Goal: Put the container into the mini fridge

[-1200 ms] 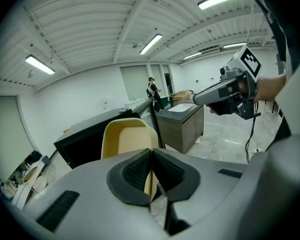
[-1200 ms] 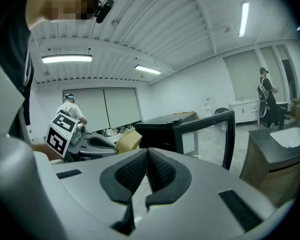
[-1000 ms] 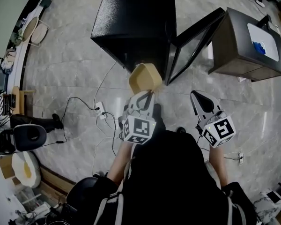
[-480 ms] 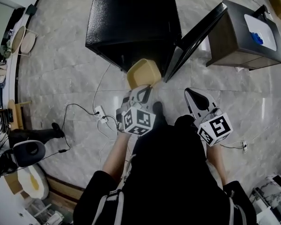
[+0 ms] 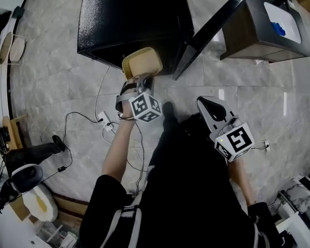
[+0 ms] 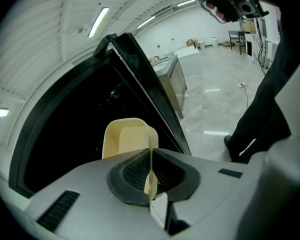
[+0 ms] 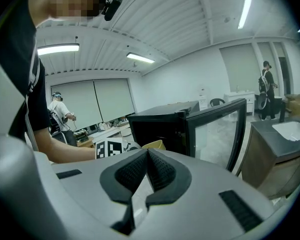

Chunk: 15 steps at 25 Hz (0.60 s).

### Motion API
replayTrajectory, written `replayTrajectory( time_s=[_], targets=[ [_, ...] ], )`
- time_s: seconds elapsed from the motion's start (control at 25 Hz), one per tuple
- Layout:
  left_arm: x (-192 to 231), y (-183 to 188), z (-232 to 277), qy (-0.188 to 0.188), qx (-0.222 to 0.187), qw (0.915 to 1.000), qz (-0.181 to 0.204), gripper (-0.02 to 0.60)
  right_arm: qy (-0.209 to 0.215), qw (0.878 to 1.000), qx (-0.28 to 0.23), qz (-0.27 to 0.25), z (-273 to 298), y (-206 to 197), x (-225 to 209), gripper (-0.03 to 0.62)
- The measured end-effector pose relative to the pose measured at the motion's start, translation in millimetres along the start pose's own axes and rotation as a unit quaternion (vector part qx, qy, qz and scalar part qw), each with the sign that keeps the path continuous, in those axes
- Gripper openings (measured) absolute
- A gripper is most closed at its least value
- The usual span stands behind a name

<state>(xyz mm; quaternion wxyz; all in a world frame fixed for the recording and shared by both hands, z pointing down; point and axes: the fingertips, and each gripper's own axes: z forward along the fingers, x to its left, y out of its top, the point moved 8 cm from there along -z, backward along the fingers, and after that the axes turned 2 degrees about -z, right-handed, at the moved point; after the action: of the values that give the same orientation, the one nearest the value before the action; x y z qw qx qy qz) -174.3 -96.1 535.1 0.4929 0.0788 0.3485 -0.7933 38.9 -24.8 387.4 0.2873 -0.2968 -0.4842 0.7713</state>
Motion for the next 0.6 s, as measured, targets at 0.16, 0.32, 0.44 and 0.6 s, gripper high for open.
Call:
replayTrajectory(
  time_s=[0.16, 0.32, 0.44, 0.6],
  targets=[
    [5, -8, 35, -0.010, 0.022, 0.9995, 0.021, 0.041, -0.013, 1.000, 0.009, 0.012, 0, -7, -2, 0.018],
    [3, -14, 69, 0.001, 0.038, 0.9968, 0.071, 0.041, -0.019, 0.999, 0.019, 0.025, 3, -15, -1, 0.018],
    [1, -18, 94, 0.004, 0.042, 0.9944, 0.097, 0.041, -0.020, 0.999, 0.030, 0.029, 6, -20, 2, 0.018],
    [6, -21, 118, 0.007, 0.048, 0.9930, 0.107, 0.041, -0.021, 0.998, 0.045, 0.035, 8, -27, 5, 0.018]
  ],
)
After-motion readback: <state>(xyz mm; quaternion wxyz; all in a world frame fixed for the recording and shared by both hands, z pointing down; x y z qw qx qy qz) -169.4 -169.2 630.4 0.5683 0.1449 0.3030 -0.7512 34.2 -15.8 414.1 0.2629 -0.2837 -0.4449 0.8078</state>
